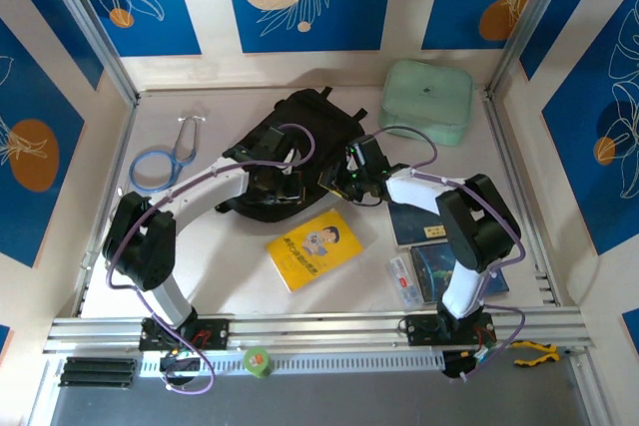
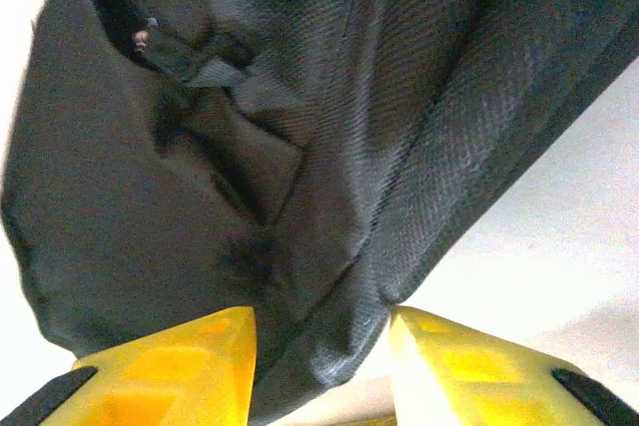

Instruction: Pack books, pencil case, and school supplies into a backpack

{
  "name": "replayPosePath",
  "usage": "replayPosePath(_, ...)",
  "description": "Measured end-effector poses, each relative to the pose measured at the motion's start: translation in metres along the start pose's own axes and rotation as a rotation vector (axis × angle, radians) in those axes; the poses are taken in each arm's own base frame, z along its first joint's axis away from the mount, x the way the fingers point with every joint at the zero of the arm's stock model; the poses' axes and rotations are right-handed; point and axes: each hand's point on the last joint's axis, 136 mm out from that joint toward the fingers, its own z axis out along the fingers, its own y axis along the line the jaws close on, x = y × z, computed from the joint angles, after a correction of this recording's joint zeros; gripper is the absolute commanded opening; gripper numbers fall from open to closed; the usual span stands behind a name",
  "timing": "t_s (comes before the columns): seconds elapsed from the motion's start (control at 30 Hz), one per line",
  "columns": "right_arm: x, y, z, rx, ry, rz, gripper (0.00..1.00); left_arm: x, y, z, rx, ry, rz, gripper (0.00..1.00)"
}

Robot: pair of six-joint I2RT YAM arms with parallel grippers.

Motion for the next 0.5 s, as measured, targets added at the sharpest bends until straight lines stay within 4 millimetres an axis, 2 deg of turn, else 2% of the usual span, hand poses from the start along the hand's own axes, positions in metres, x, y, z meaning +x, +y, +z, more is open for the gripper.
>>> replayPosePath(0.1, 0.004, 0.0, -0.005, -0.012, 0.011, 0.065, 0.46, 0.0, 0.0, 0.0, 0.001, 0.0, 0.0, 0.0)
replayPosePath(0.2, 0.016, -0.01, -0.003, -0.005, 0.055, 0.144, 0.46, 0.0, -0.003, 0.0, 0.014, 0.001, 0.001, 0.0)
replayPosePath(0.3, 0.023, -0.01, -0.002, -0.012, 0.088, 0.19, 0.45, -0.001, -0.006, 0.0, 0.03, 0.002, 0.003, 0.0)
replayPosePath(0.37, 0.024, -0.007, -0.001, -0.023, 0.097, 0.201, 0.4, -0.002, -0.007, -0.001, 0.032, 0.0, 0.004, 0.0)
replayPosePath(0.5, 0.021, -0.003, 0.006, -0.039, 0.112, 0.221, 0.15, -0.003, -0.008, -0.003, 0.033, -0.004, 0.005, 0.0)
